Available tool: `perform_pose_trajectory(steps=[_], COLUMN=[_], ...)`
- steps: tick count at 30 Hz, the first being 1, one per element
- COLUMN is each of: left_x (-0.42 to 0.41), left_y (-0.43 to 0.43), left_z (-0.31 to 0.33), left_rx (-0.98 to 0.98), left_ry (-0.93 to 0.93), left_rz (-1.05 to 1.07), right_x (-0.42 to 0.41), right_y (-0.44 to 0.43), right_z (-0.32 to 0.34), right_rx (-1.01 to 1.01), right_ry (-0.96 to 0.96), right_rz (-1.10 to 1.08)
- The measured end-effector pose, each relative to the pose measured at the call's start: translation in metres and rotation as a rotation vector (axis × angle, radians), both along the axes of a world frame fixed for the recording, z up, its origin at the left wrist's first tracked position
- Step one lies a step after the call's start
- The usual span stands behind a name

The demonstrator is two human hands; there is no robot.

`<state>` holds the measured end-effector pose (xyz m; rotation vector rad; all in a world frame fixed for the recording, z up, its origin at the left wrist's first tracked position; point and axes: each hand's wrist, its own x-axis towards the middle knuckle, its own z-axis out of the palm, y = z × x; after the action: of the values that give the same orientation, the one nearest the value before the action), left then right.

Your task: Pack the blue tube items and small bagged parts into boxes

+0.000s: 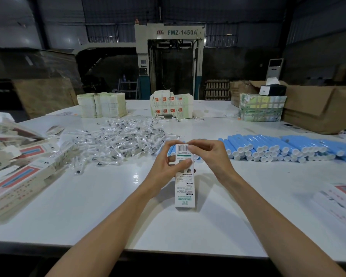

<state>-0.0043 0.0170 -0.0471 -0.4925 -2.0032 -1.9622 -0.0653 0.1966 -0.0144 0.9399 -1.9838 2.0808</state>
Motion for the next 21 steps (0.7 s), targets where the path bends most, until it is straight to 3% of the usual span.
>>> perform_pose_trajectory(steps=[4,8,15,21], left_x=[-0.001,-0.002,-0.004,-0.008], left_y=[0.001,0.002,-0.003,0.008], left_z=[-0.001,0.000,-0.001,-0.007], left_rx=[0.006,0.051,0.096,-0.145], left_ry=[-0.013,-0.007,0.047,0.183], left_rz=[-0.001,0.010,0.103,0.222], right_x=[-0.001,0.002,0.014,0.027], right_y=[-0.003,-0.012,-0.018,0.009], right_z=[-0.009,-0.018,-0.027,-0.004], right_rx=[-0.006,-0.140,0.016,0.287], right_ry=[-0.013,-0.240,-0.517,-0.344], right_rz=[-0.005,0.083,0.318,0.225])
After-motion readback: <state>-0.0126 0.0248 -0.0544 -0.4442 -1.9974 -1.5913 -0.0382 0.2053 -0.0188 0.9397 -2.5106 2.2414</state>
